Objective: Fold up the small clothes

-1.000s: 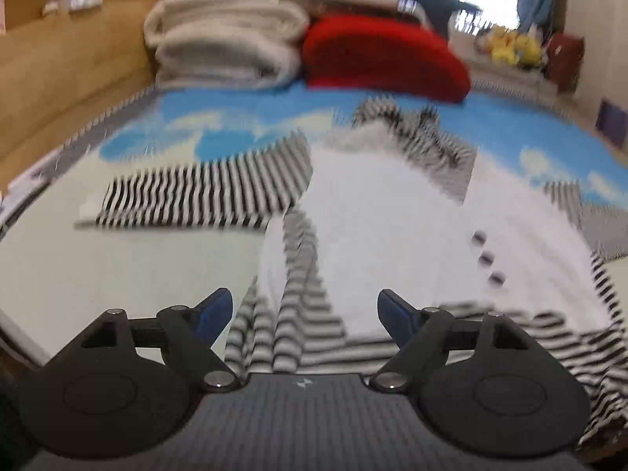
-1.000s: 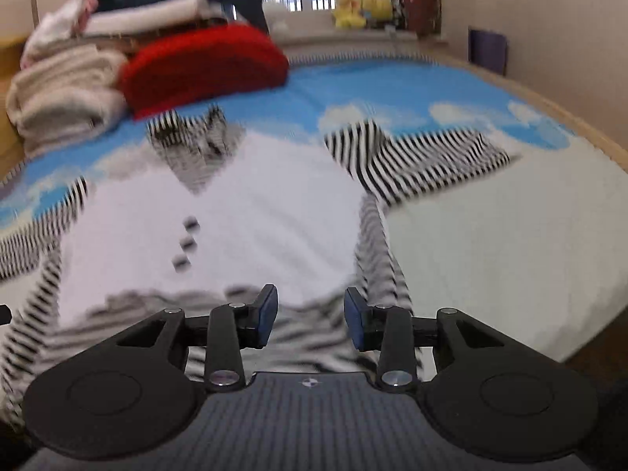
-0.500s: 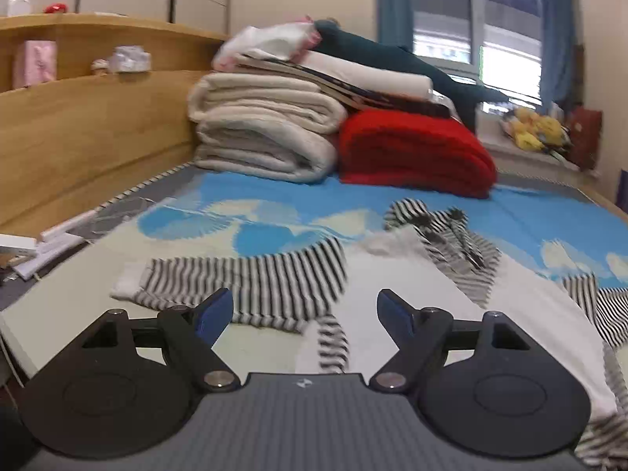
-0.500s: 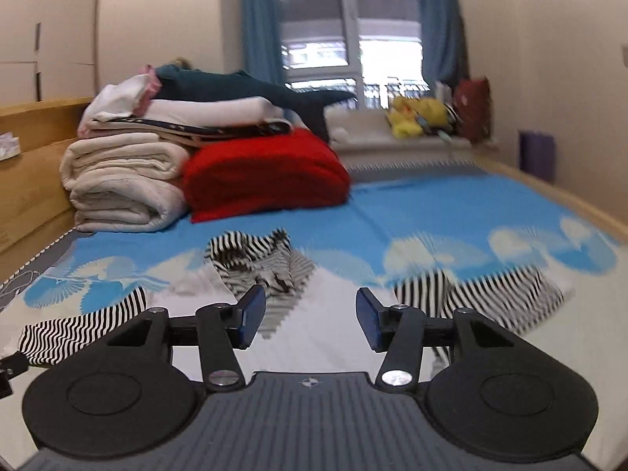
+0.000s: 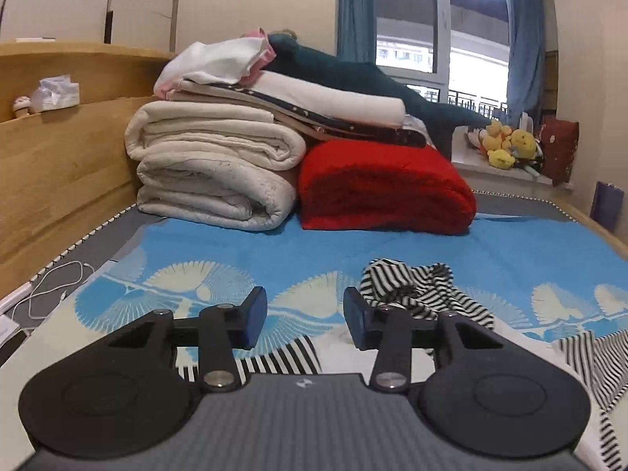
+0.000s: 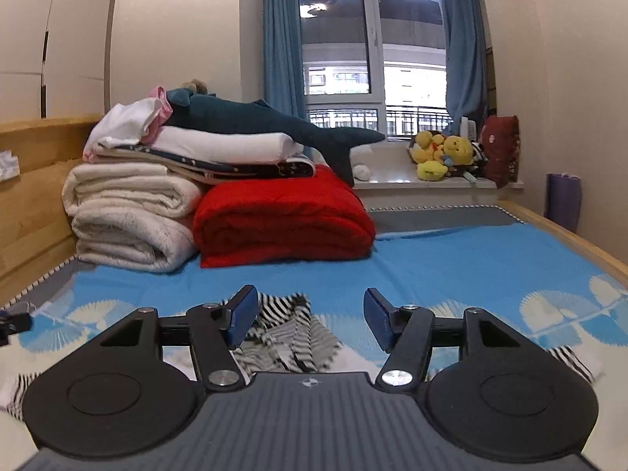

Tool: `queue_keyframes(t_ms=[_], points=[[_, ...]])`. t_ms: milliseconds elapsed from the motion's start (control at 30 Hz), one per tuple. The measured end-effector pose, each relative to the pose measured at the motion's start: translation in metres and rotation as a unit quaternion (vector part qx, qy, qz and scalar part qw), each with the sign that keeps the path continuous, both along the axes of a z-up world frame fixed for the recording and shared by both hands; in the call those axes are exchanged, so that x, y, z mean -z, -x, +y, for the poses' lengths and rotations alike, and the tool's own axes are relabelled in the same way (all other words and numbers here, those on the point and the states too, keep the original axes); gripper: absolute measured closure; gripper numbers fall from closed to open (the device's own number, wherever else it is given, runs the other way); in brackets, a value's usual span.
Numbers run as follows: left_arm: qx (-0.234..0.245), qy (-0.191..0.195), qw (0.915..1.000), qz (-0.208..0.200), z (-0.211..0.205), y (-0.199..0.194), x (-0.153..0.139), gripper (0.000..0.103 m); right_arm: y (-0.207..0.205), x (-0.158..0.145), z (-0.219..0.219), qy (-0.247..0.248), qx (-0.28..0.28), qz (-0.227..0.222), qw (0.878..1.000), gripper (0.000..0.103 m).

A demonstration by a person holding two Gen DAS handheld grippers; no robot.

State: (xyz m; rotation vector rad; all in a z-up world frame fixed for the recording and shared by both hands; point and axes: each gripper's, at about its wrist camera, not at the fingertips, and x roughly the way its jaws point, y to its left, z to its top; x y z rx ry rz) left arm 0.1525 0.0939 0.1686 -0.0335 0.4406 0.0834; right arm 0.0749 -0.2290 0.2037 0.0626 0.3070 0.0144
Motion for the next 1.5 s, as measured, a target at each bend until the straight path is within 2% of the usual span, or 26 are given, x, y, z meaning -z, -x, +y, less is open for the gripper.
queue_keyframes(t_ms=[33, 100, 133, 167, 200, 267, 333, 400, 500, 600, 700, 767, 833, 867, 1067, 1100, 1133, 1167, 1233, 1300, 1367, 1467, 1500], points=[[0.0, 0.005, 1.0, 0.004, 0.007, -0.007, 0.007, 0.057, -0.009, -0.002, 0.001, -0.001, -0.006, 0.0, 1.0, 0.034], [-0.007, 0.003, 0.9999, 0.01, 0.021, -0.014, 0.029, 0.058, -0.024, 0.001, 0.004, 0.004, -0.017, 0.003, 1.0, 0.033], [-0.015, -0.012, 0.9995, 0.025, 0.027, -0.017, 0.043, 0.062, -0.029, 0.006, 0.005, 0.005, -0.022, 0.003, 1.0, 0.033], [-0.039, -0.032, 0.9966, 0.065, 0.033, -0.026, 0.055, 0.064, -0.031, 0.013, 0.004, 0.006, -0.027, 0.002, 1.0, 0.033], [-0.07, -0.031, 0.9927, 0.094, 0.043, -0.033, 0.065, 0.064, -0.033, 0.023, 0.003, 0.011, -0.031, 0.007, 0.999, 0.033], [-0.112, 0.029, 0.9868, 0.114, 0.075, -0.045, 0.076, 0.063, -0.042, 0.04, 0.006, 0.022, -0.03, 0.052, 0.998, 0.033], [-0.149, 0.077, 0.9777, 0.127, 0.106, -0.053, 0.086, 0.063, -0.052, 0.049, 0.008, -0.001, -0.039, 0.084, 0.996, 0.033], [-0.185, 0.087, 0.9686, 0.142, 0.134, -0.057, 0.098, 0.063, -0.06, 0.053, 0.012, -0.009, -0.055, 0.088, 0.995, 0.033], [-0.227, 0.123, 0.9475, 0.189, 0.18, -0.063, 0.124, 0.059, -0.07, 0.06, 0.021, 0.023, -0.052, 0.079, 0.995, 0.033], [-0.261, 0.156, 0.9248, 0.229, 0.216, -0.06, 0.158, 0.058, -0.081, 0.067, 0.021, 0.006, -0.054, 0.111, 0.992, 0.034], [-0.311, 0.169, 0.8942, 0.274, 0.244, -0.053, 0.187, 0.058, -0.085, 0.076, 0.021, 0.013, -0.049, 0.133, 0.99, 0.034], [-0.334, 0.204, 0.8751, 0.285, 0.262, -0.048, 0.2, 0.057, -0.09, 0.08, 0.023, 0.019, -0.044, 0.143, 0.988, 0.034], [-0.351, 0.218, 0.8638, 0.289, 0.272, -0.044, 0.206, 0.053, -0.096, 0.084, 0.025, 0.015, -0.041, 0.158, 0.987, 0.034], [-0.357, 0.218, 0.8616, 0.288, 0.275, -0.043, 0.207, 0.053, -0.098, 0.086, 0.023, 0.01, -0.04, 0.166, 0.985, 0.034], [-0.37, 0.216, 0.8573, 0.285, 0.274, -0.049, 0.207, 0.053, -0.105, 0.097, 0.021, 0.021, -0.031, 0.187, 0.982, 0.034], [-0.374, 0.216, 0.8572, 0.281, 0.273, -0.047, 0.205, 0.065, -0.105, 0.098, 0.02, 0.022, -0.031, 0.19, 0.981, 0.034], [-0.376, 0.213, 0.8581, 0.277, 0.273, -0.046, 0.204, 0.093, -0.106, 0.099, 0.02, 0.022, -0.031, 0.193, 0.98, 0.034], [-0.378, 0.21, 0.8588, 0.275, 0.271, -0.05, 0.204, 0.099, -0.106, 0.1, 0.019, 0.02, -0.031, 0.196, 0.98, 0.034], [-0.38, 0.206, 0.8631, 0.261, 0.269, -0.052, 0.198, 0.099, -0.107, 0.101, 0.018, 0.017, -0.034, 0.203, 0.978, 0.034], [-0.369, 0.166, 0.8817, 0.242, 0.257, -0.06, 0.184, 0.099, -0.107, 0.101, 0.016, 0.014, -0.035, 0.207, 0.978, 0.034], [-0.342, 0.129, 0.9069, 0.209, 0.233, -0.067, 0.16, 0.099, -0.106, 0.1, 0.014, 0.012, -0.036, 0.207, 0.978, 0.034], [-0.263, 0.112, 0.9453, 0.157, 0.183, -0.075, 0.123, 0.099, -0.106, 0.099, 0.009, 0.0, -0.035, 0.211, 0.977, 0.035], [-0.229, 0.112, 0.9559, 0.146, 0.163, -0.077, 0.111, 0.099, -0.106, 0.098, 0.007, -0.008, -0.035, 0.214, 0.976, 0.039]])
